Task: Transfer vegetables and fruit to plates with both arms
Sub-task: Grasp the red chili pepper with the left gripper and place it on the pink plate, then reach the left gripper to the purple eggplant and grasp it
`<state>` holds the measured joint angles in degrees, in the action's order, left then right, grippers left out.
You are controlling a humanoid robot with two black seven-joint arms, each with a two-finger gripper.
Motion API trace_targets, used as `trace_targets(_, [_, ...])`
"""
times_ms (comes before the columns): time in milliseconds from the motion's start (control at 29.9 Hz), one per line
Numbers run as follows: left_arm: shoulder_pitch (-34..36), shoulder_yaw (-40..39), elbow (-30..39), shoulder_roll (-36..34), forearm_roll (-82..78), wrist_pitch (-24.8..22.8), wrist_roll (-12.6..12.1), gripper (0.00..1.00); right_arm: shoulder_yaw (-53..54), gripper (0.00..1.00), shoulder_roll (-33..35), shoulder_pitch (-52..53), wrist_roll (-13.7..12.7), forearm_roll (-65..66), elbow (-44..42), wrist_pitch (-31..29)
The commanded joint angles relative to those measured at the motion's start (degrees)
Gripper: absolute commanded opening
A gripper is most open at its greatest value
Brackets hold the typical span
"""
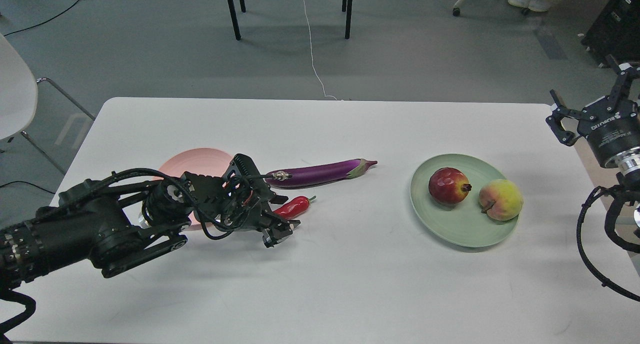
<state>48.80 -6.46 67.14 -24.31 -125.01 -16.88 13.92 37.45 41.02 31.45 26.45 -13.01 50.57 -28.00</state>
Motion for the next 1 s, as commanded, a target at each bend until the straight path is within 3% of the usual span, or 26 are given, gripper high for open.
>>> trace_targets(0, [0.33, -0.4, 0.1, -0.56, 0.01, 0.01, 0.06, 0.15, -0.01, 0.98, 0.28, 0.02, 0.0, 0.0, -0.03, 0.0])
trace_targets(134, [0.77, -1.62, 1.5, -2.66, 0.01, 0.53, 0.32, 0.11, -0.01, 0.98, 0.28, 0.02, 0.0, 0.0, -0.03, 0.0])
trace_targets(267, [0.86, -7.85, 8.0, -10.21, 0.64, 1.5, 0.58, 0.12, 0.17, 0.98, 0.37, 0.11, 0.0, 0.0, 0.06, 0.0])
trace_targets(401, [0.25, -8.66, 7.92, -18.91, 4.15, 1.59, 0.67, 0.13, 0.87, 0.98, 0.55, 0.11, 0.09, 0.09, 0.06, 0.0])
trace_targets(534, [-0.63, -7.79, 7.92, -22.79, 4.77, 1.85, 1.72, 0.14, 0.79, 0.98, 0.55, 0.11, 0.0, 0.09, 0.06, 0.0])
trace_targets(668, [-1.95, -7.61, 6.96, -22.54, 7.23, 3.25, 1.38, 0.16, 0.79, 0.98, 0.72, 0.19, 0.0, 0.09, 0.23, 0.0])
trace_targets(768, [-2.91, -7.52, 1.09, -20.35, 7.41, 4.66, 1.2, 0.19, 0.87, 0.98, 1.51, 0.28, 0.0, 0.09, 1.37, 0.0])
trace_targets(868, [-3.18, -7.34, -4.02, -16.3, 7.32, 6.86, 1.29, 0.3, 1.05, 0.98, 3.09, 0.19, 0.0, 0.09, 2.69, 0.0])
trace_targets(969, [-3.53, -7.26, -4.74, -15.5, 7.23, 7.13, 1.38, 0.43, 1.05, 0.98, 3.36, 0.11, 0.0, 0.09, 2.96, 0.0])
